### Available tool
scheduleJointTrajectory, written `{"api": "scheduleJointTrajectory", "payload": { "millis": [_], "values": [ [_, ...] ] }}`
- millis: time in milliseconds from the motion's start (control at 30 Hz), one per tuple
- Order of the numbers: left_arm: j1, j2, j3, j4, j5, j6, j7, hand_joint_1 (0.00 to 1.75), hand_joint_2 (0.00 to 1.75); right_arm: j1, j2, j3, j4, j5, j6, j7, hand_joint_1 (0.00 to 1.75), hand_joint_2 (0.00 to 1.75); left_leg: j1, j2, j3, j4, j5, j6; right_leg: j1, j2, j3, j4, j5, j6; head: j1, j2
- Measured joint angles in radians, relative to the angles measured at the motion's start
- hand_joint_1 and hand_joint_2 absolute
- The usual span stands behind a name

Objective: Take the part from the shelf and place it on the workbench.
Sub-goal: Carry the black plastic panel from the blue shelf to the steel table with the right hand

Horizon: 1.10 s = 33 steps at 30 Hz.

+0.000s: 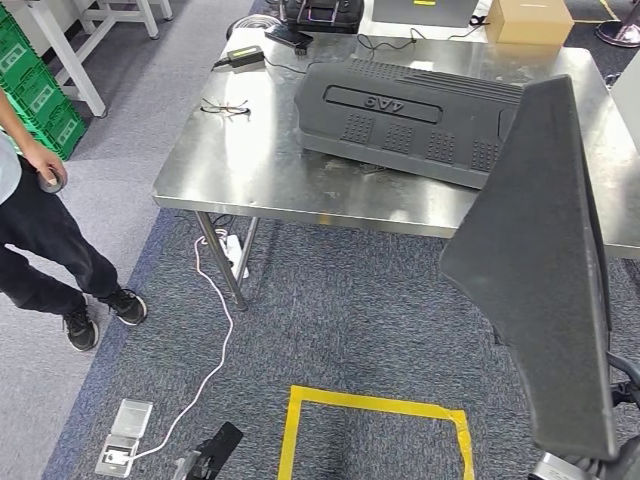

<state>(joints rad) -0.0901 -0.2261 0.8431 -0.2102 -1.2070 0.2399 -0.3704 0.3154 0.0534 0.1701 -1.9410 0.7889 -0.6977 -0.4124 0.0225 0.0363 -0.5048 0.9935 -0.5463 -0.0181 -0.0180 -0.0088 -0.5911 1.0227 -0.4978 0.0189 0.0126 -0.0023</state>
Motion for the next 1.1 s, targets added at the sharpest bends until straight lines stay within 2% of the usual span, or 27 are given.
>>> {"api": "scheduleJointTrajectory", "payload": {
  "millis": [1100],
  "values": [
    [0.0,0.0,0.0,0.0,0.0,0.0,0.0,0.0,1.75,0.0,0.0,0.0,0.0,0.0,0.0,0.0,1.75,1.75,0.0,0.0,0.0,0.0,0.0,0.0,0.0,0.0,0.0,0.0,0.0,0.0,0.0,0.0]
  ]
}}
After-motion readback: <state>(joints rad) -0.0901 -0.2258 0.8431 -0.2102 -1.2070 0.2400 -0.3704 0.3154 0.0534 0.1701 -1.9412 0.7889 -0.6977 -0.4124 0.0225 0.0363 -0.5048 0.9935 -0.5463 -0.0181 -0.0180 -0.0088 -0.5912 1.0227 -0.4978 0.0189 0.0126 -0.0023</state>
